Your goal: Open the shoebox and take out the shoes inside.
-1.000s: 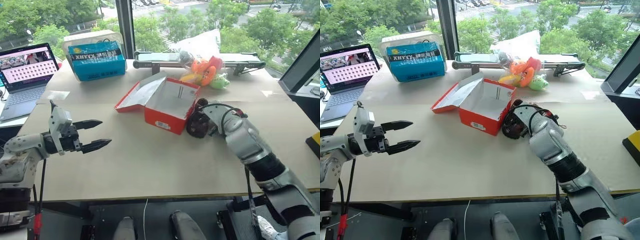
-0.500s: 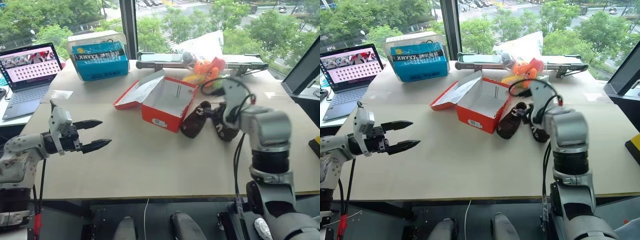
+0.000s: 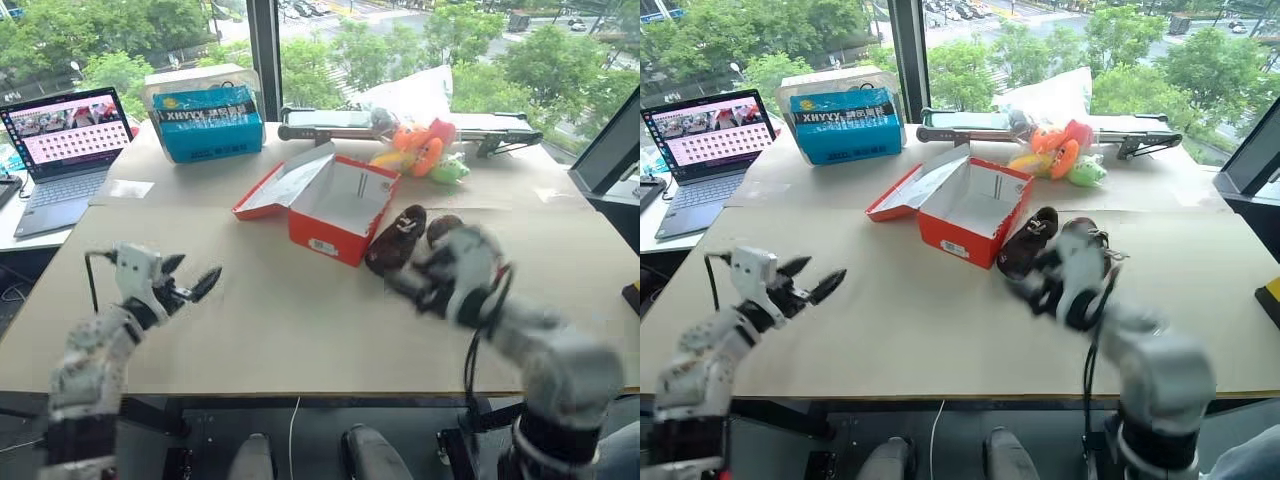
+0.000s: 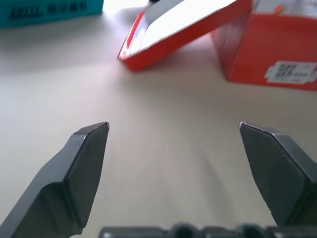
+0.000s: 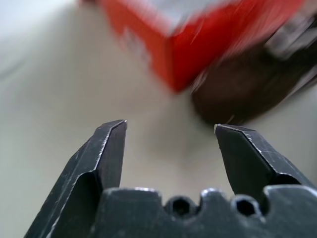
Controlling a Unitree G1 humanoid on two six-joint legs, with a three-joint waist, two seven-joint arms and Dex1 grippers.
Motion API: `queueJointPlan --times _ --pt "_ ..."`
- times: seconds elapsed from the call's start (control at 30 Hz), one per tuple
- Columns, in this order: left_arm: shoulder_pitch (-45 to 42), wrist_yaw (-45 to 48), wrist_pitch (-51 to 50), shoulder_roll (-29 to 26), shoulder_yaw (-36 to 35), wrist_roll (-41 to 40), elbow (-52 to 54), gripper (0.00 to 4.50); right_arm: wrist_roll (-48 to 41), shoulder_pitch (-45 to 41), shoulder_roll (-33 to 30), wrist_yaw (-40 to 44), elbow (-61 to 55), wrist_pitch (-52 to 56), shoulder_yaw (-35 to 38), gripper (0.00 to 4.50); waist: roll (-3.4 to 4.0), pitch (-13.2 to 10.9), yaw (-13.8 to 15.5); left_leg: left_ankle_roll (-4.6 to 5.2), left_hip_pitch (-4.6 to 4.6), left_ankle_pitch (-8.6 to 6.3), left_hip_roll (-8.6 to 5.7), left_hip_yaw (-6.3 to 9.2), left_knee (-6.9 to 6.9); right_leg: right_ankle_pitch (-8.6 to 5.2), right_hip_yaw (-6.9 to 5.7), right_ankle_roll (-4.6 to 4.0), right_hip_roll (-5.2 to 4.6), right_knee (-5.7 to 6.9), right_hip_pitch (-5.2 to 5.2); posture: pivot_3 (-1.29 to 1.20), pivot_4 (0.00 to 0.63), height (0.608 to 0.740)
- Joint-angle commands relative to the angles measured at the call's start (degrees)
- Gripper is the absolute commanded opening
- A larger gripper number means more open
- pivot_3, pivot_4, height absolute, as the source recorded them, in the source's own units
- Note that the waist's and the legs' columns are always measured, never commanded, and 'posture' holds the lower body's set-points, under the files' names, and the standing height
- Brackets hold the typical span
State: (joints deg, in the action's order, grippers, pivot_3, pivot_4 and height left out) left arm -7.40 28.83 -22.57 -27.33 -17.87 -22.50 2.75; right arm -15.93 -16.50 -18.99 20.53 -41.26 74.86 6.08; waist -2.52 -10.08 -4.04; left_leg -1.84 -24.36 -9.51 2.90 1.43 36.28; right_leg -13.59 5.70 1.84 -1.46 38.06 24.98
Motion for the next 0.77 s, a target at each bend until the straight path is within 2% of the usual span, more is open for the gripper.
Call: queueJointPlan --times 0.03,0.13,0.2,0.3,0.43,0.77 --pt "1.9 -7.2 2.4 3.1 -2.7 1.6 4.1 4.5 9.7 3.0 -0.2 -10.0 1.0 -14.5 -3.4 3.5 -0.01 0.0 0.1 -0.01 0.02 0.01 0.0 0.0 0.06 0.06 0.0 0.03 0.0 -0.02 -0.02 0.0 0.15 0.736" --pt "2.4 -11.1 3.5 5.6 -2.7 3.2 2.9 4.5 16.6 6.4 0.7 -17.2 6.5 -23.6 -6.2 3.5 -0.05 0.0 0.2 -0.03 0.38 0.0 -0.01 0.01 0.07 0.13 -0.06 0.01 0.0 -0.2 -0.47 0.0 0.15 0.736" --pt "2.5 -12.2 3.8 6.4 -2.6 3.7 2.2 4.5 18.9 7.8 2.2 -20.2 9.7 -28.1 -6.6 3.5 -0.07 0.0 0.3 -0.04 0.64 -0.01 -0.01 0.03 0.04 -0.08 -0.1 -0.36 -0.03 -0.33 -0.74 0.0 0.15 0.736" --pt "2.0 -12.8 4.1 7.0 -2.1 3.8 2.0 4.5 21.0 9.1 2.9 -21.1 14.6 -33.2 -8.7 3.5 -0.06 0.0 0.2 -0.03 0.61 0.0 -0.01 0.0 0.03 -0.07 -0.04 -0.36 -0.02 -0.39 -0.74 0.0 0.15 0.736" --pt "1.1 -13.3 5.3 7.3 -2.2 3.8 0.8 4.5 20.8 9.6 5.3 -21.9 18.8 -37.8 -7.7 3.5 -0.07 0.0 0.1 -0.03 0.59 0.0 -0.01 0.0 -0.05 0.1 -0.02 0.01 -0.01 -0.46 -0.73 0.0 0.15 0.736" --pt "0.7 -12.9 9.9 7.6 -2.9 3.5 -1.1 4.5 20.1 11.1 6.5 -20.6 22.7 -42.6 -5.9 3.5 -0.07 0.0 0.2 -0.03 0.56 0.0 -0.01 0.0 -0.29 0.04 -0.03 0.05 -0.02 -0.63 -0.73 0.0 0.15 0.736"
